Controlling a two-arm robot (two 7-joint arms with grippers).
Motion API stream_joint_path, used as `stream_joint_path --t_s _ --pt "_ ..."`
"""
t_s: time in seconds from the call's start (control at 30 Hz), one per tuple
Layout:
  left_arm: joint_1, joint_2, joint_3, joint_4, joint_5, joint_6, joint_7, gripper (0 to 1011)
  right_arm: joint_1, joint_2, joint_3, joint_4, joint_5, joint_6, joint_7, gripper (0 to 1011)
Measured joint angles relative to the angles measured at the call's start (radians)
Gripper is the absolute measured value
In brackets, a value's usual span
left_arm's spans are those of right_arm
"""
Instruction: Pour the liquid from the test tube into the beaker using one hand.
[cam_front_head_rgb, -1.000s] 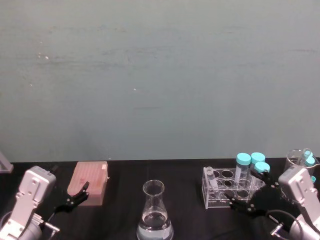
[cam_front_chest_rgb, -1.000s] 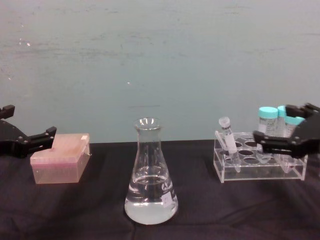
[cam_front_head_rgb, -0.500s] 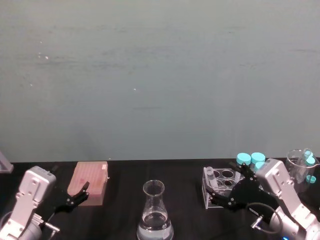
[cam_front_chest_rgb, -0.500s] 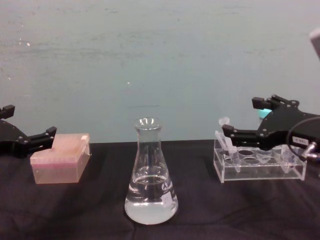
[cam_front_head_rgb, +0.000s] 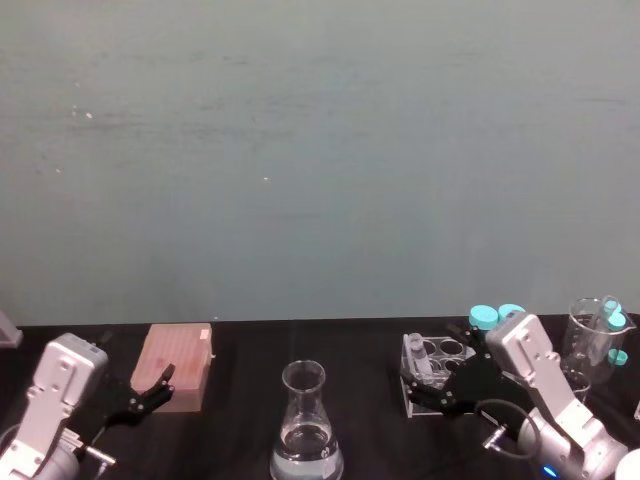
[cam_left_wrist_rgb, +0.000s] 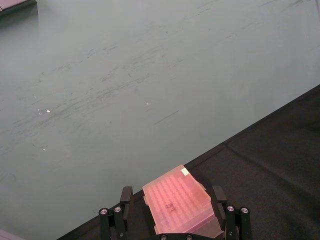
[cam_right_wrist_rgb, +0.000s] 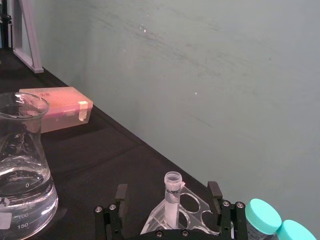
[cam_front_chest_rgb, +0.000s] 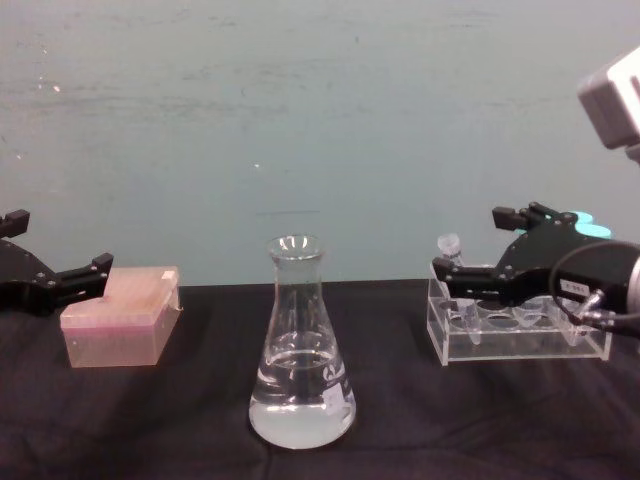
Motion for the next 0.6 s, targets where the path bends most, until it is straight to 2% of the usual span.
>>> stream_joint_path --t_s 0.6 --pt "0.0 0.0 0.0 0.0 0.0 0.0 0.0 1000 0.047 -0.06 0.011 0.077 -0.057 0.016 0.008 1000"
